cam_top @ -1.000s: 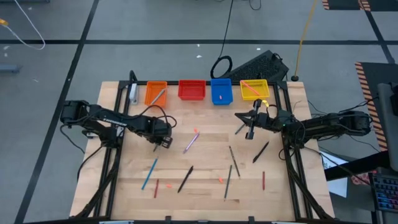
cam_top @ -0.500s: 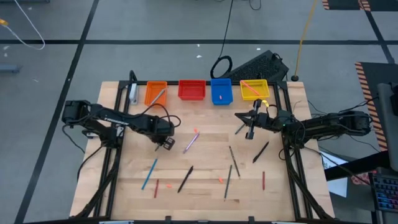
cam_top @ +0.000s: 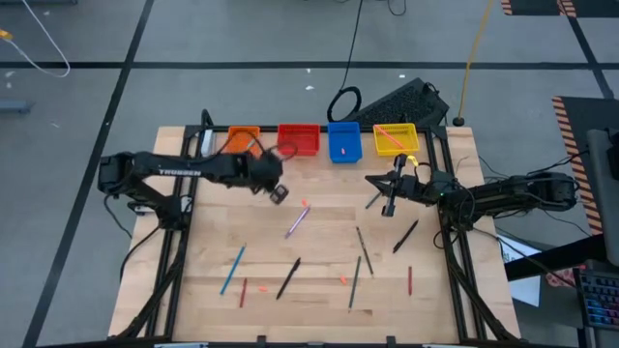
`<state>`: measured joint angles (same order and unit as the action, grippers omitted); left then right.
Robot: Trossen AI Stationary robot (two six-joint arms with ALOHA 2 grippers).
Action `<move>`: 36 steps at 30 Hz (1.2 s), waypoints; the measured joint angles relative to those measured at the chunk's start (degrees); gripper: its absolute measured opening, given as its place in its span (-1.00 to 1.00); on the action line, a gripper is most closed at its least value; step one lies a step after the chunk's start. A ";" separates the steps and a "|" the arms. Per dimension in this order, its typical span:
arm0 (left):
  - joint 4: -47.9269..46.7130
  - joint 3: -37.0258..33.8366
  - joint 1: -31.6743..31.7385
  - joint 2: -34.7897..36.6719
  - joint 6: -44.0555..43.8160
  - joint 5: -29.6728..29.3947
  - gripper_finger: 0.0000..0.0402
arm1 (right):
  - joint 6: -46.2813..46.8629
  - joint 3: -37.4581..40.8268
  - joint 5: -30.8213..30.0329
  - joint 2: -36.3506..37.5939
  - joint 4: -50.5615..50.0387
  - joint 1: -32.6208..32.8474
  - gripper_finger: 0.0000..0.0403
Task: Sort crayons/erasers/pens/pencils in bins
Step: Put the bottom green crayon into the red basket
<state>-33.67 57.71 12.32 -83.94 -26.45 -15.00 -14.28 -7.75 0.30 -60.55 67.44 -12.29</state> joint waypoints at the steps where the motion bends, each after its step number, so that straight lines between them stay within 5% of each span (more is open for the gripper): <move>1: 1.35 1.04 1.18 0.00 2.55 -0.74 -0.79 | 0.00 0.00 0.00 0.00 0.02 0.00 -1.00; 8: 5.85 9.10 10.56 -3.72 15.20 -0.44 -0.79 | 0.02 0.00 0.00 0.00 0.77 0.00 -1.00; 20: 6.99 30.43 19.32 -26.32 27.75 5.81 -0.79 | -0.02 0.00 0.00 0.00 1.36 0.00 -1.00; 28: 7.17 34.56 21.99 -36.96 27.84 9.36 -0.79 | -0.07 0.00 0.00 0.00 1.33 0.00 -1.00; 36: 7.22 34.62 22.60 -38.67 27.90 9.61 -0.79 | -0.14 0.00 0.00 0.00 1.33 0.01 -1.00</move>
<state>-26.45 92.33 34.92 -122.61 1.45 -5.39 -14.42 -7.75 0.30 -60.55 68.77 -12.29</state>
